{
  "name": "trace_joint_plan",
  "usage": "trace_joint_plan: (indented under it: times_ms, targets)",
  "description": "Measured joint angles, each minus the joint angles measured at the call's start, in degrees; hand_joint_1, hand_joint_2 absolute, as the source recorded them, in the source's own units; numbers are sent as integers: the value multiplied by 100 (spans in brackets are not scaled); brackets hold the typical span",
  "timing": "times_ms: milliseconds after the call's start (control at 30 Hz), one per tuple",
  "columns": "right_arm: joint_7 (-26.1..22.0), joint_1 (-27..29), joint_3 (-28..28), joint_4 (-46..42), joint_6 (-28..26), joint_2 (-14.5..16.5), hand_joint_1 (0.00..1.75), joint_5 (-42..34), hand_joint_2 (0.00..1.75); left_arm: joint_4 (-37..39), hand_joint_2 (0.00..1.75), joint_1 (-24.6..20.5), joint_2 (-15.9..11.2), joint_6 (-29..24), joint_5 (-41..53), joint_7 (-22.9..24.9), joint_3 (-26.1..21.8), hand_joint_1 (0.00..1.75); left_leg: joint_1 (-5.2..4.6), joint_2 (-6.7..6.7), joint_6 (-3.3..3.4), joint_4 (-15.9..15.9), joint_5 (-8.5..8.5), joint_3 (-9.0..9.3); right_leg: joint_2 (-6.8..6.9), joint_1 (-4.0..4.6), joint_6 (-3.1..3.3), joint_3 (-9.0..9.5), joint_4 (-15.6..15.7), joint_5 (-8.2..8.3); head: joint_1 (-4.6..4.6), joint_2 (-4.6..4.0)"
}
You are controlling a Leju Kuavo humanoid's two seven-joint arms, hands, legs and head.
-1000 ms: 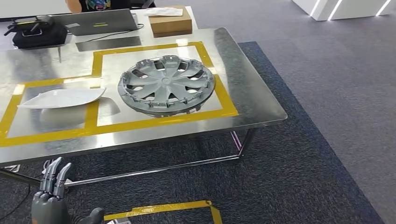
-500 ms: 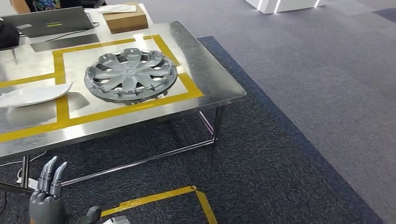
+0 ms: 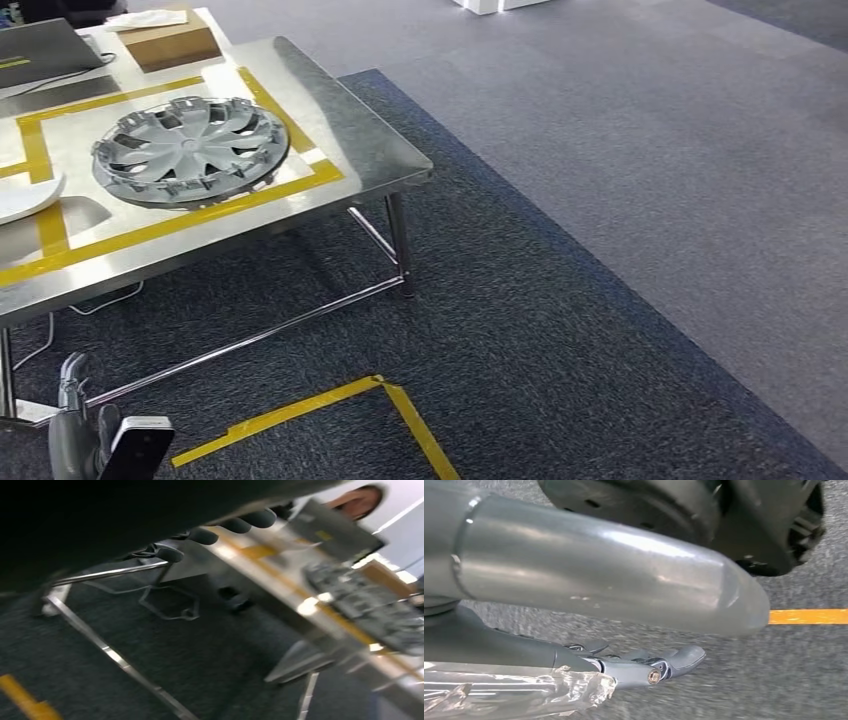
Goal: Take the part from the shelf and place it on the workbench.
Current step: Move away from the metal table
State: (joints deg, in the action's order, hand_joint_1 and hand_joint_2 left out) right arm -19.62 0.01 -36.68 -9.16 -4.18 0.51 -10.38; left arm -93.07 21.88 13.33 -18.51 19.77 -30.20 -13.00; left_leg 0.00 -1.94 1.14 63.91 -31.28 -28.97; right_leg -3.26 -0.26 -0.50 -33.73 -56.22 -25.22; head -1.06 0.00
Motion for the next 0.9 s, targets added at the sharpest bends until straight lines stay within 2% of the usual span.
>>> trace_joint_plan:
  times_ms: [33, 67, 100, 133, 167, 200, 233, 300, 333, 367, 400, 433, 467, 500, 533, 567, 600, 667, 700, 733, 800, 833, 867, 900]
  targets:
    - [2, -8, 1, -2, -1, 10, 0, -9, 0, 283, 0, -122, 99, 226, -57, -39, -355, 0, -10, -122, 61, -414, 23, 264, -78, 11, -15, -60, -8, 63, -4, 0]
    - [3, -17, 1, -4, -1, 20, 0, -16, 0, 581, 0, -245, 190, 431, -119, -66, -712, 0, -22, -218, 100, -732, -9, 447, -151, 15, -37, -110, -8, 127, -8, 0]
    - [7, -19, 1, -6, -1, 29, 0, -23, 0, 880, 0, -373, 268, 615, -178, -93, -1040, 0, -31, -246, 115, -915, -56, 530, -218, 12, -68, -151, 2, 191, -16, 1]
    - [10, -12, 1, -6, -1, 29, 0, -30, 0, 1169, 0, -498, 340, 786, -217, -114, -1359, 0, -30, -193, 108, -990, -46, 535, -287, 8, -104, -186, 23, 257, -21, 1]
    - [16, 1, 0, -5, -1, 27, 0, -27, 0, 1462, 0, -623, 402, 945, -241, -132, -1677, 0, -25, -119, 107, -1018, -7, 507, -289, 3, -131, -228, 24, 287, -25, 1]
    - [25, 17, 0, -4, 1, 24, 0, -27, 0, 1735, 0, -735, 453, 1090, -249, -148, -1979, 0, -16, -45, 125, -1042, 48, 474, -206, 5, -155, -289, -24, 243, -44, 1]
    - [33, 25, -1, -3, 2, 21, 0, -27, 0, 1984, 0, -822, 492, 1215, -224, -162, -2261, 0, -4, 32, 145, -1064, 108, 435, -75, 8, -174, -381, -180, 107, -71, 1]
    - [48, 16, -2, -2, 10, 19, 0, -26, 0, 2428, 0, -944, 544, 1376, -100, -175, -2773, 0, -3, 197, 175, -1071, 198, 331, 209, -9, -216, -655, -854, -374, -134, 1]
    - [51, 9, -2, -3, 14, 19, 0, -26, 0, 2626, 0, -989, 557, 1419, -26, -180, -2996, 0, -9, 292, 173, -1064, 237, 273, 262, -24, -247, -770, -1249, -598, -152, 1]
    - [53, 8, -2, -3, 17, 19, 0, -26, 0, 2800, 0, -1029, 565, 1444, 27, -183, -3189, 0, -14, 383, 165, -1058, 272, 219, 287, -37, -275, -805, -1522, -735, -158, 1]
    - [53, 13, -2, -2, 17, 18, 0, -26, 0, 2947, 0, -1069, 568, 1458, 56, -185, -3349, 0, -17, 469, 152, -1052, 306, 172, 305, -47, -295, -719, -1582, -768, -162, 1]
    - [53, 20, -2, -2, 18, 17, 0, -26, 0, 3061, 0, -1107, 570, 1465, 75, -187, -3470, 0, -18, 545, 137, -1046, 331, 137, 330, -52, -305, -501, -1387, -700, -169, 1]
    - [53, 26, -2, -2, 18, 17, 0, -26, 0, 3163, 0, -1146, 571, 1469, 102, -183, -3573, 0, -18, 612, 121, -1039, 349, 116, 381, -54, -301, -179, -999, -577, -176, 0]
    - [53, 24, -2, -3, 18, 16, 0, -26, 0, 3257, 0, -1189, 572, 1473, 149, -171, -3665, 0, -24, 675, 101, -1028, 362, 99, 491, -47, -289, 169, -527, -484, -187, 1]
    - [51, 12, -2, -3, 21, 16, 0, -26, 0, 3359, 0, -1236, 570, 1478, 214, -154, -3761, 0, -35, 734, 79, -1004, 370, 82, 578, -33, -253, 442, -139, -416, -197, 1]
    - [49, 2, -2, -4, 26, 16, 0, -27, 0, 3473, 0, -1295, 566, 1487, 292, -128, -3864, 0, -46, 785, 52, -980, 381, 65, 641, -17, -209, 607, 110, -385, -204, 1]
    - [46, -2, -1, -4, 25, 16, 0, -27, 0, 3600, 0, -1363, 559, 1502, 356, -95, -3973, 0, -55, 831, 24, -960, 392, 50, 668, 1, -165, 653, 215, -387, -211, 1]
    - [48, 20, 0, -4, -32, 34, 0, -28, 0, 3922, 0, -1517, 533, 1591, 386, 10, -4231, 0, -50, 884, -34, -936, 400, 37, 579, 1, -78, 593, 217, -347, -219, 0]
    - [53, 34, 0, -4, -82, 57, 0, -28, 0, 4095, 0, -1584, 516, 1652, 359, 73, -4366, 0, -39, 807, -69, -890, 350, 22, 540, -12, -40, 577, 225, -322, -215, 0]
    - [61, 38, 1, -4, -133, 81, 0, -29, 0, 4271, 0, -1641, 498, 1722, 325, 131, -4504, 0, -23, 670, -105, -754, 225, -33, 497, -27, 5, 565, 236, -289, -204, 1]
    - [72, 23, 5, -7, -194, 128, 0, -31, 0, 4610, 0, -1721, 463, 1842, 269, 221, -4760, 0, 13, 348, -166, -122, -203, -291, 393, -38, 64, 516, 238, -222, -187, 1]
    - [75, 16, 10, -9, -209, 144, 0, -31, 0, 4780, 0, -1760, 443, 1893, 251, 250, -4878, 0, 26, 272, -181, 301, -416, -465, 326, -38, 74, 472, 229, -192, -185, 1]
    - [77, 15, 16, -10, -219, 166, 0, -31, 0, 4942, 0, -1796, 425, 1935, 235, 272, -4986, 0, 36, 245, -192, 632, -540, -598, 257, -38, 71, 432, 215, -171, -187, 1]
    - [79, 20, 21, -10, -224, 183, 0, -31, 0, 5083, 0, -1828, 411, 1964, 227, 281, -5075, 0, 46, 236, -200, 788, -547, -652, 184, -40, 63, 397, 195, -155, -187, 1]
